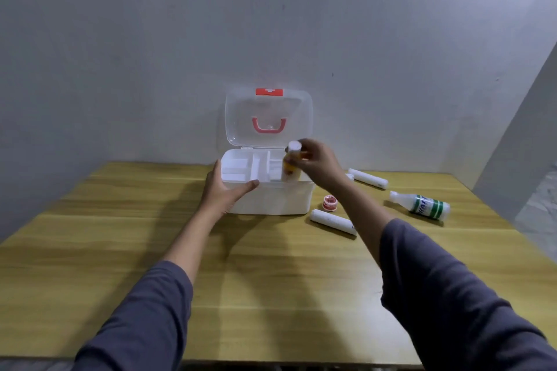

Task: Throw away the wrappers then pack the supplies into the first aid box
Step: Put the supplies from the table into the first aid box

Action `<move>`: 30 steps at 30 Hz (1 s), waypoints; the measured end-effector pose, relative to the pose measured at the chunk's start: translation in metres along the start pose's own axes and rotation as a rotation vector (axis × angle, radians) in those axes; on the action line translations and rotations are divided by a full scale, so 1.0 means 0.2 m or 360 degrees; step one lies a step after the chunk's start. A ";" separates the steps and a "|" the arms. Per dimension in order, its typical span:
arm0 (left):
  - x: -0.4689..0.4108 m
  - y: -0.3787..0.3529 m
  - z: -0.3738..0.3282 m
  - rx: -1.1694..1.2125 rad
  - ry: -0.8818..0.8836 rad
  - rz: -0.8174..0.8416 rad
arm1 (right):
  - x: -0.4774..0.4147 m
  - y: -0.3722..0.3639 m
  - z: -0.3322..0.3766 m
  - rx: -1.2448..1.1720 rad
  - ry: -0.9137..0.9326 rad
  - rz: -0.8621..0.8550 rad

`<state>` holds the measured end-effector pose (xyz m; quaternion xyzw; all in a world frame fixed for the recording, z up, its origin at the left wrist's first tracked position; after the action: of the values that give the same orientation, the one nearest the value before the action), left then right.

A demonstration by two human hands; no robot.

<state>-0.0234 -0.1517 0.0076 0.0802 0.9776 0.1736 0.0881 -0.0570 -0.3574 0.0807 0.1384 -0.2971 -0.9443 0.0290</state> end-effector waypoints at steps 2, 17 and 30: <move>0.00 0.00 0.00 0.0004 0.0016 -0.0008 | -0.01 -0.07 -0.03 0.0113 -0.0088 0.0073; 0.02 0.01 0.01 -0.0064 0.0055 0.0036 | -0.02 0.04 -0.04 0.0446 -0.0143 0.0215; 0.01 0.01 0.02 -0.0086 0.0010 -0.0014 | 0.46 0.66 -0.71 0.0839 -0.0956 -0.0109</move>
<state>-0.0246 -0.1488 0.0048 0.0729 0.9732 0.1998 0.0879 -0.1100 -0.5576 0.0217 -0.1313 -0.5197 -0.8346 -0.1270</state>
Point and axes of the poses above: each hand's wrist, its own x-axis away from the middle knuckle, its own y-axis out of the back of the hand, z = x × y, the point moved 1 cm from there along -x, towards the middle knuckle, and after that the axes turned 12 degrees about z, right-handed, at the moved point
